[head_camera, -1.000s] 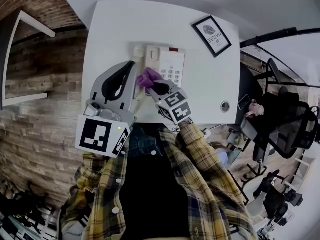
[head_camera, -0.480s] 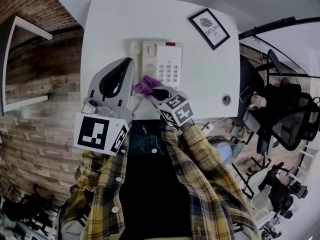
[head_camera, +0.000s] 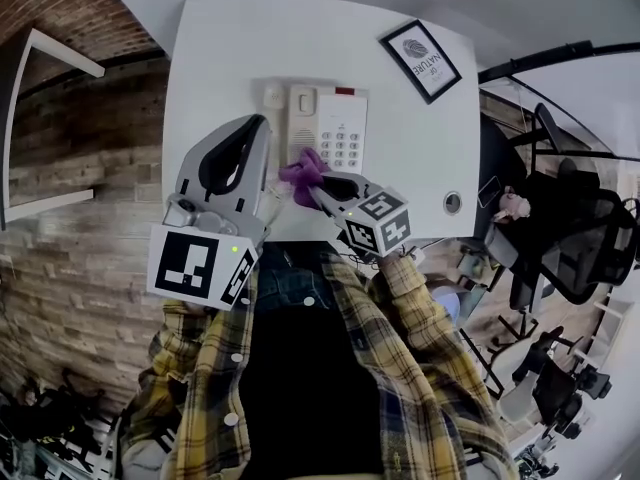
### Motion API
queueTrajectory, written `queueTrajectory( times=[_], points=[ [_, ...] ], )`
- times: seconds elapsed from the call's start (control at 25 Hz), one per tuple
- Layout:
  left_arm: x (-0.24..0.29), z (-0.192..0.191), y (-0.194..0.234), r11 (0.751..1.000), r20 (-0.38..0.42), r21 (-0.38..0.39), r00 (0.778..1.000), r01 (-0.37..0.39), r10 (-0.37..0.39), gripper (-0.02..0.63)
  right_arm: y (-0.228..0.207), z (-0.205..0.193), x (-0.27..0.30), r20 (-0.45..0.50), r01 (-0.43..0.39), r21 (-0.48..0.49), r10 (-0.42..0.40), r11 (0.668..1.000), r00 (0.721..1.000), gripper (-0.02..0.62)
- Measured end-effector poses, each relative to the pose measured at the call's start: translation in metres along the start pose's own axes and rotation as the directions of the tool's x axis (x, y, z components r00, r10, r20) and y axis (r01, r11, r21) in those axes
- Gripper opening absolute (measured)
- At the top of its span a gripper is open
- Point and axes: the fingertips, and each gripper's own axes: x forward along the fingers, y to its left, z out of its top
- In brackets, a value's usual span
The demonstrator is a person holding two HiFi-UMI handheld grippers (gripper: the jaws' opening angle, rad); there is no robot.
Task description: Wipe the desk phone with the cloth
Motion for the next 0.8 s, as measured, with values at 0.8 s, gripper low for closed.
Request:
queueTrajectory(
  times=[0.8],
  points=[
    [0.003,0.001,0.024,0.998,-0.011,-0.01,0.998,-0.058,0.058,0.017,-0.1,0.145,-0.009,0.166,0.213,-0.143,-0.189,0.966,0.968,0.06]
  ],
)
